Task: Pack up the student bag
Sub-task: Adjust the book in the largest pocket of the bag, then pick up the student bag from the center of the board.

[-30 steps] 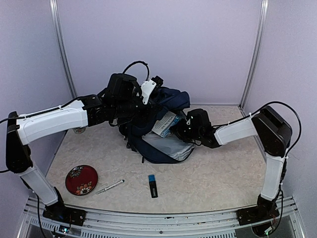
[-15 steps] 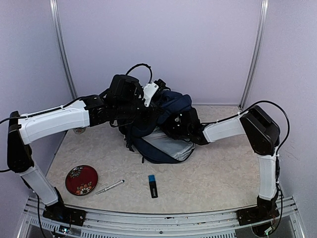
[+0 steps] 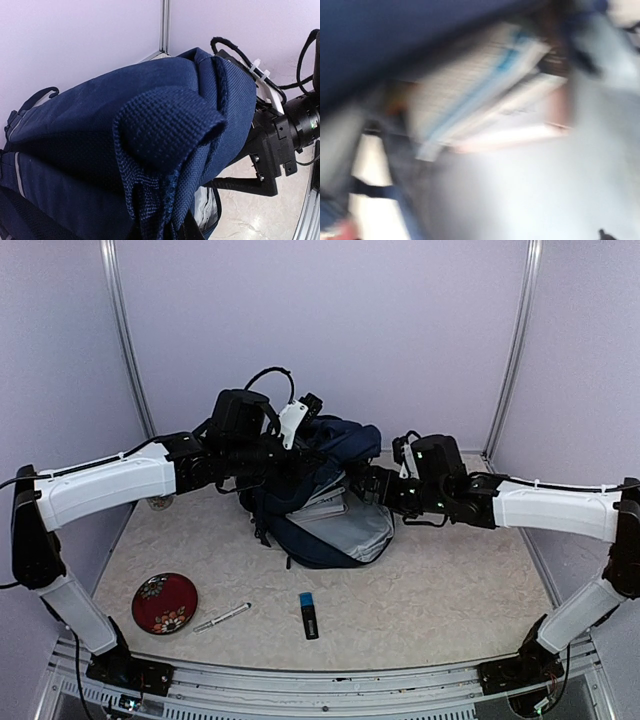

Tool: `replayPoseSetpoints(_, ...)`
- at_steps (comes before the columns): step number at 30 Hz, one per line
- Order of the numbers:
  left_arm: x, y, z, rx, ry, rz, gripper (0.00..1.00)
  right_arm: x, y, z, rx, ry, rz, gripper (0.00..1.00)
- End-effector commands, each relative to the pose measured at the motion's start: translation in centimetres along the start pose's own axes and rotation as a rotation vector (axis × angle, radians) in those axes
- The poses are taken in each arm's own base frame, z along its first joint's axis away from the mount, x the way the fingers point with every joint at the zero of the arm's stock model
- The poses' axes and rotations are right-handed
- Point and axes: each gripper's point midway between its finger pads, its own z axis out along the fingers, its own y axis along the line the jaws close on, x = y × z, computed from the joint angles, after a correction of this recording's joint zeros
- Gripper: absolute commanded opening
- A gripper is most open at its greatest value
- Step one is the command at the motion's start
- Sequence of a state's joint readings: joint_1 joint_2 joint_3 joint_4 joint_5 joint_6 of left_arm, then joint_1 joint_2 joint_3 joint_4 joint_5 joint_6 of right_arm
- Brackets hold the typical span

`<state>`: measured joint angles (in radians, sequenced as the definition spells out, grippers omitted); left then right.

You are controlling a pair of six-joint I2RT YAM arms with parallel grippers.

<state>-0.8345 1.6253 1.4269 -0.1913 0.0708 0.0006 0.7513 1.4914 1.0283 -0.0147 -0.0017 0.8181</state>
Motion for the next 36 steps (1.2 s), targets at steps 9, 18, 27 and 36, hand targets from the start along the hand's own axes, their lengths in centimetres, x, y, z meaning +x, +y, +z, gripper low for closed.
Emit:
replayPoseSetpoints(9, -4.2, -0.5, -3.5, -0.007, -0.135, 0.008, 0.00, 6.9, -10.8, 5.7, 0.286, 0.365, -0.112, 0.92)
replayPoseSetpoints(18, -6.6, -0.1, -4.9, -0.044, -0.170, 0.030, 0.00, 3.2, -5.8, 4.5, -0.057, 0.303, -0.049, 0.00)
replayPoseSetpoints(27, -14.4, -2.3, -10.3, -0.028, -0.368, 0.106, 0.00, -14.4, 3.2, -5.4, -0.210, -0.064, -0.219, 0.00)
replayPoseSetpoints(36, -19.1, -4.0, -13.5, -0.093, -0.499, 0.214, 0.00, -24.0, 10.8, -11.2, -0.294, -0.258, -0.388, 0.00)
